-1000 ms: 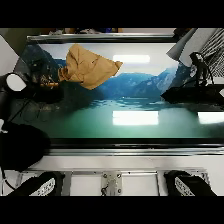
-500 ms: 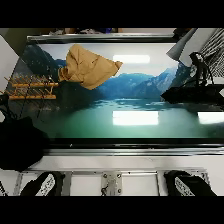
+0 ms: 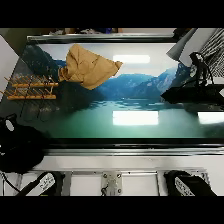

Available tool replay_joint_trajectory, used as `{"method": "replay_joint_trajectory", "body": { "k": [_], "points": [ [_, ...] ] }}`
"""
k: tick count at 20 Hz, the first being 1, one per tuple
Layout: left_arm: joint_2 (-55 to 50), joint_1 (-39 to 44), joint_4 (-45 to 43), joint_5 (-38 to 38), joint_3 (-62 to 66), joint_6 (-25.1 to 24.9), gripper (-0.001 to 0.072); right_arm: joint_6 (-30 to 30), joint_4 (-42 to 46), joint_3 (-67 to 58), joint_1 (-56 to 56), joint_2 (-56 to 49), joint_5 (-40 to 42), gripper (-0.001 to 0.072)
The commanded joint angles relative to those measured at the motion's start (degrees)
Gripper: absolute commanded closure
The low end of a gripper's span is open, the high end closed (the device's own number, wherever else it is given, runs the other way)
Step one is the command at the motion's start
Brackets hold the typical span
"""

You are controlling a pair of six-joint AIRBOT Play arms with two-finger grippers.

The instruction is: Fold the clothes and pants, and hang the long-sleeved shirts on hangers.

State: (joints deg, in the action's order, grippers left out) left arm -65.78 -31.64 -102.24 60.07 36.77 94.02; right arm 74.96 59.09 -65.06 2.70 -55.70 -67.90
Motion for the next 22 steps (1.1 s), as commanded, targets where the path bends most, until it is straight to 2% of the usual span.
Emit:
{"method": "replay_joint_trajectory", "body": {
  "k": [1,4,7,9,12,16,22],
  "points": [
    [1.05,-0.35,0.46,2.67,0.98,-0.13,0.0690,0.00,-0.02,0.02,0.00,-0.02,0.00,0.0691],
    [11.52,-0.24,4.33,8.63,9.03,-2.29,0.0690,0.00,-0.02,0.02,0.00,-0.02,-0.02,0.0691],
    [26.18,3.56,9.16,16.83,20.33,-3.56,0.0691,0.02,-0.02,0.02,0.00,-0.04,0.00,0.0690],
    [36.61,9.53,9.35,17.51,26.51,-2.40,0.0692,0.00,-0.04,0.02,0.00,-0.04,-0.02,0.0691],
    [45.99,20.20,9.33,18.08,33.75,3.82,0.0693,0.00,-0.02,0.02,0.00,-0.02,-0.02,0.0691],
    [44.89,32.76,9.53,18.51,43.28,10.43,0.0692,0.02,-0.33,0.02,0.00,-0.04,0.00,0.0691],
    [28.35,50.71,10.88,18.97,53.83,11.96,0.0691,-0.04,-7.69,-0.61,0.46,0.00,1.99,0.0691]
  ]
}}
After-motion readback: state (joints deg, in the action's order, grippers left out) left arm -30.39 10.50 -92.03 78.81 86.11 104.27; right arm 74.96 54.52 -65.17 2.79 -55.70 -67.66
